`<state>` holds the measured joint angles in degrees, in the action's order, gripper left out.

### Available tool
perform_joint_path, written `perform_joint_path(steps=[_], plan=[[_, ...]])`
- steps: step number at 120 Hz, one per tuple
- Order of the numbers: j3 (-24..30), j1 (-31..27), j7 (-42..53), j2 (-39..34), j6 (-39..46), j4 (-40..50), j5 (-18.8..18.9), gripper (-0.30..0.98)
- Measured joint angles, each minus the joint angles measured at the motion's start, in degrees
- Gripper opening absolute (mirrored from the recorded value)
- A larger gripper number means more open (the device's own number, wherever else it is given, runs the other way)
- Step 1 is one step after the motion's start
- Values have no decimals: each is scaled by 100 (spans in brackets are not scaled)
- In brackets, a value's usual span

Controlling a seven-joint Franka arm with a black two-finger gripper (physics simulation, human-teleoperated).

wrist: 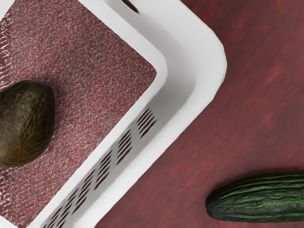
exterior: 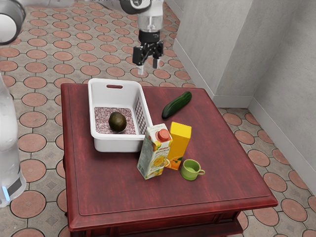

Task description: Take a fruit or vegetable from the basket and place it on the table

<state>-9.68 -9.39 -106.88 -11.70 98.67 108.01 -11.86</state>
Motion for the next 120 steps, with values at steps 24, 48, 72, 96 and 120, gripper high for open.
perform_joint_path(steps=[24,48,72,96,120], plan=[[139,11,-106,-914,305,1342,-31,69],[140,-22,-711,-826,574,1434,-42,69],[133,-210,-1522,-836,756,1842,-34,69],[304,-198,-2025,-1011,887,1944,19,69],[557,-406,-1852,-1252,914,2197,32,69]])
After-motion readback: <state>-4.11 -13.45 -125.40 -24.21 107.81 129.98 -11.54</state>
